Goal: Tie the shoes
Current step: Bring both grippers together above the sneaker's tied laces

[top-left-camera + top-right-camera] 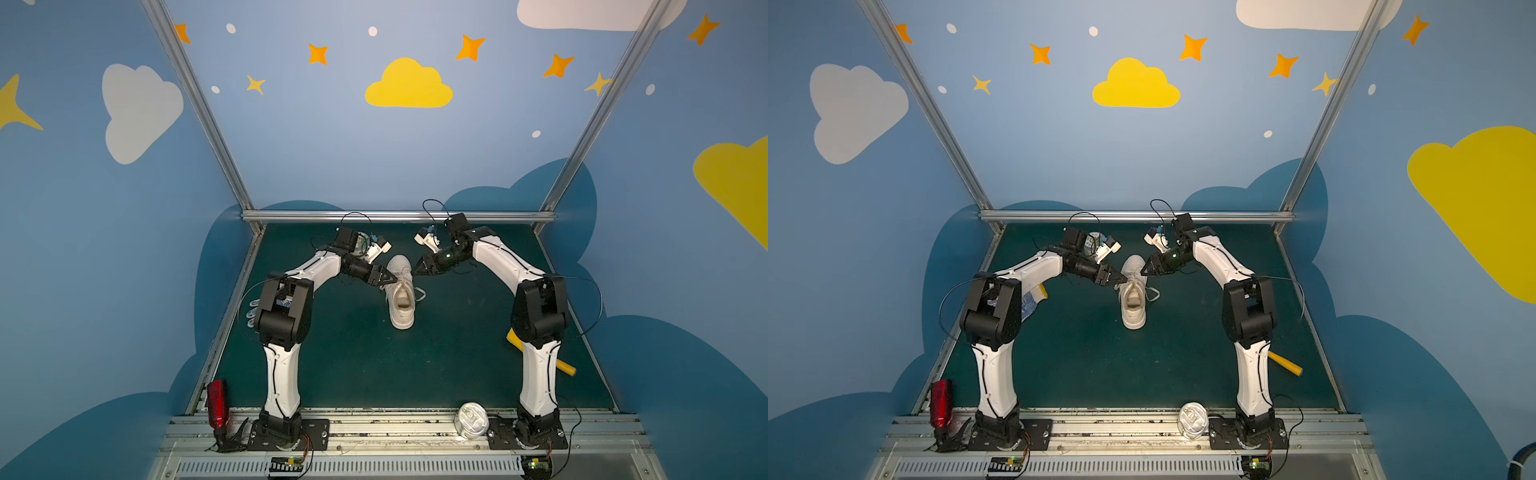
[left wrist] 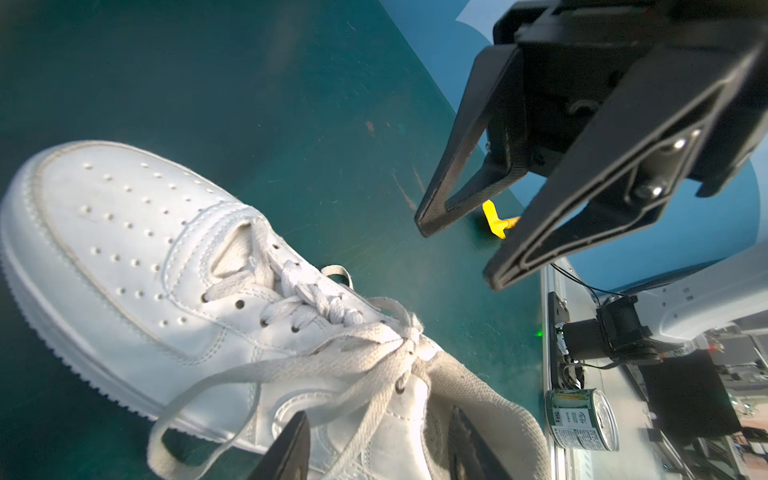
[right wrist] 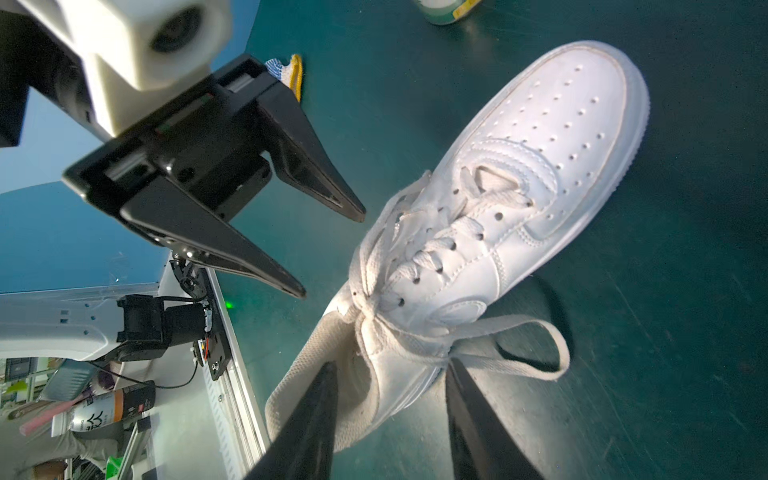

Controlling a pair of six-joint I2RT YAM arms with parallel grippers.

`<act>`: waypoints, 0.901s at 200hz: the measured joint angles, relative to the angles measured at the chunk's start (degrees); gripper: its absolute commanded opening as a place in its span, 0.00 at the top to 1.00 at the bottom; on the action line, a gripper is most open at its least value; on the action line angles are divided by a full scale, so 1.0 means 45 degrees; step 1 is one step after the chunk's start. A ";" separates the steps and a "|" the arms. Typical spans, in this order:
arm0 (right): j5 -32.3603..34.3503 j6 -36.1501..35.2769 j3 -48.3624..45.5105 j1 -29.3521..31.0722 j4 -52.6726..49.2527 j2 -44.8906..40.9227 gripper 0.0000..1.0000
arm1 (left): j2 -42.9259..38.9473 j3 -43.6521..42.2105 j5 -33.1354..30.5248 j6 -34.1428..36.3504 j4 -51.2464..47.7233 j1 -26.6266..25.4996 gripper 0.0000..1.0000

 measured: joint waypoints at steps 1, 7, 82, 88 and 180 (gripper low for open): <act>-0.0005 -0.0005 0.0000 0.0000 0.0000 0.0005 0.57 | 0.0010 0.0005 0.0005 0.0000 0.0000 0.0000 0.48; -0.0049 -0.0049 0.0049 0.0029 -0.0019 0.0044 0.57 | 0.0112 0.0063 0.0053 0.0024 -0.0010 0.0000 0.48; -0.0398 -0.0330 0.0248 0.0146 0.0019 0.0529 0.59 | 0.0287 0.0083 0.0510 -0.0063 0.0738 0.0005 0.43; -0.0413 -0.0330 0.0262 0.0146 0.0019 0.0559 0.59 | 0.0287 0.0083 0.0573 -0.0083 0.0816 0.0005 0.43; -0.0670 -0.0306 0.0583 0.0233 0.0029 0.0928 0.63 | 0.0578 0.0092 0.1054 -0.0165 0.0874 -0.0063 0.52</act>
